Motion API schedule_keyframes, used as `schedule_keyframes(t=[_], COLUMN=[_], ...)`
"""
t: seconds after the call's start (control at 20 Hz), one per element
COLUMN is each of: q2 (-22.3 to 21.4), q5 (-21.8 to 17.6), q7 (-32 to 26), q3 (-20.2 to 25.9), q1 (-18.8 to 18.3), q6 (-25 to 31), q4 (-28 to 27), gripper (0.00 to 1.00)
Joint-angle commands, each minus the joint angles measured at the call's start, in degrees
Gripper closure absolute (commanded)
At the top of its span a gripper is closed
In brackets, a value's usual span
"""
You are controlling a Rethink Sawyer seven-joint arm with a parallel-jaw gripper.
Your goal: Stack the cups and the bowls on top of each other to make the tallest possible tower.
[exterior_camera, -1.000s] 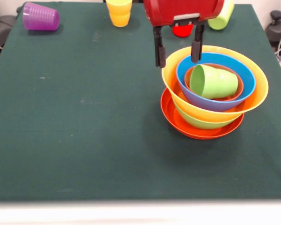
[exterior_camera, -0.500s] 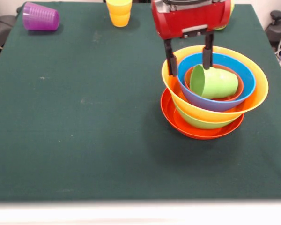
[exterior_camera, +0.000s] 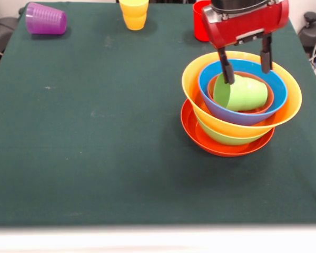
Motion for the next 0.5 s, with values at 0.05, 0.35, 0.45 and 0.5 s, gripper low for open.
schedule_keyframes(t=[0.05,0.35,0.45,0.5], q2=[2.32,2.60,2.79,2.84], q5=[1.20,0.54,0.28,0.15], q7=[0.61,-0.06,-0.21,-0.25], q3=[5.93,7.23,7.77,8.02], q1=[-1.28,-2.30,-2.64,-2.80], q6=[3.59,2.42,2.10,2.00], q4=[5.54,6.47,6.58,6.65], gripper=[0.00,0.00,0.00,0.00])
